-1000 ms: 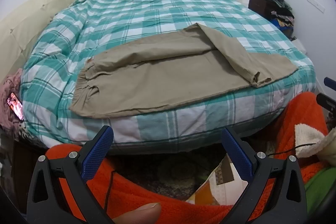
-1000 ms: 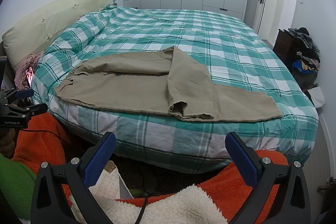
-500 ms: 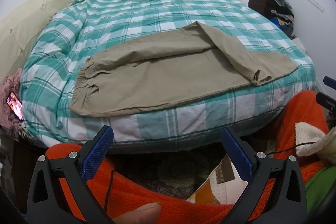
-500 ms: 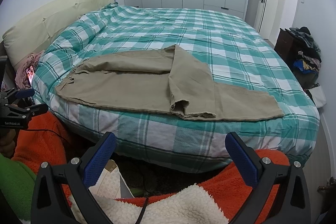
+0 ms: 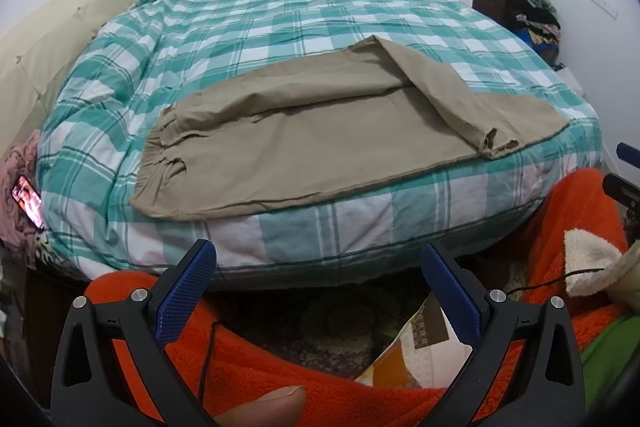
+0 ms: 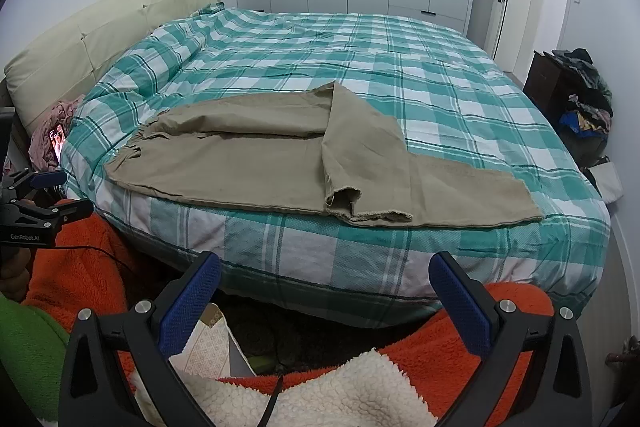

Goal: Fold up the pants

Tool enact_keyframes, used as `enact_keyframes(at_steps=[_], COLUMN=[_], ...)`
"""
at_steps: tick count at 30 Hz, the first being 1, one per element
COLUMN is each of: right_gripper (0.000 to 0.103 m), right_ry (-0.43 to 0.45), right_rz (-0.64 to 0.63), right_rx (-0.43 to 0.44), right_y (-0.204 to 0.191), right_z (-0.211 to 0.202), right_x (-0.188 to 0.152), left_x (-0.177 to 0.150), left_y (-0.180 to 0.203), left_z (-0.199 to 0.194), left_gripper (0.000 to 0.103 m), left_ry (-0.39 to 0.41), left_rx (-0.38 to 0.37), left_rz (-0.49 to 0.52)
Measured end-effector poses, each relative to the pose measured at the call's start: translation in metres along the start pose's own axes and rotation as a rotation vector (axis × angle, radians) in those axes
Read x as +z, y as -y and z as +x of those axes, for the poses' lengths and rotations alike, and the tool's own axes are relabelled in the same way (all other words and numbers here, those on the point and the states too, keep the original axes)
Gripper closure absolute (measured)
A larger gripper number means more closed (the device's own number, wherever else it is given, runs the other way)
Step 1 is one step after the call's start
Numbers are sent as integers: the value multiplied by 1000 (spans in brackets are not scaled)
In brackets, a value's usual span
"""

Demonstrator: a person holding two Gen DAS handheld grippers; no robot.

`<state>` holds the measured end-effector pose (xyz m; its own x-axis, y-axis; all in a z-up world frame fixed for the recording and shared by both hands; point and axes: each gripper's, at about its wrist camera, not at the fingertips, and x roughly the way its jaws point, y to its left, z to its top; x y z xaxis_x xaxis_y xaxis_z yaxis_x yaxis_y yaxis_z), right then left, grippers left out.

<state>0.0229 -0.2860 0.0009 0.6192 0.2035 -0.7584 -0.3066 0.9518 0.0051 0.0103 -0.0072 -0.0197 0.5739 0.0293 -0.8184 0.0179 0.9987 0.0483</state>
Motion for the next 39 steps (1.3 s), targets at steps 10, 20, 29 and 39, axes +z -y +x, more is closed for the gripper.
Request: enact_keyframes(at_steps=[10,20,29,39], right_gripper=[0,0,0,29], right_ry=[-5,-14,40,-132], right_rz=[2,0,-63,-256], right_rx=[2,5,31,-4], right_y=[0,1,2,2], right_z=[1,5,16,179], right_x=[0,-1,14,50], left_x=[0,4,23,15], left_y=[2,3,-3,-3], left_z=[1,3,3,1], left_gripper=[1,1,1,1], left_ry=[-7,17,79,68], left_rx=[1,37,40,53], left_rz=[9,29,8,-5])
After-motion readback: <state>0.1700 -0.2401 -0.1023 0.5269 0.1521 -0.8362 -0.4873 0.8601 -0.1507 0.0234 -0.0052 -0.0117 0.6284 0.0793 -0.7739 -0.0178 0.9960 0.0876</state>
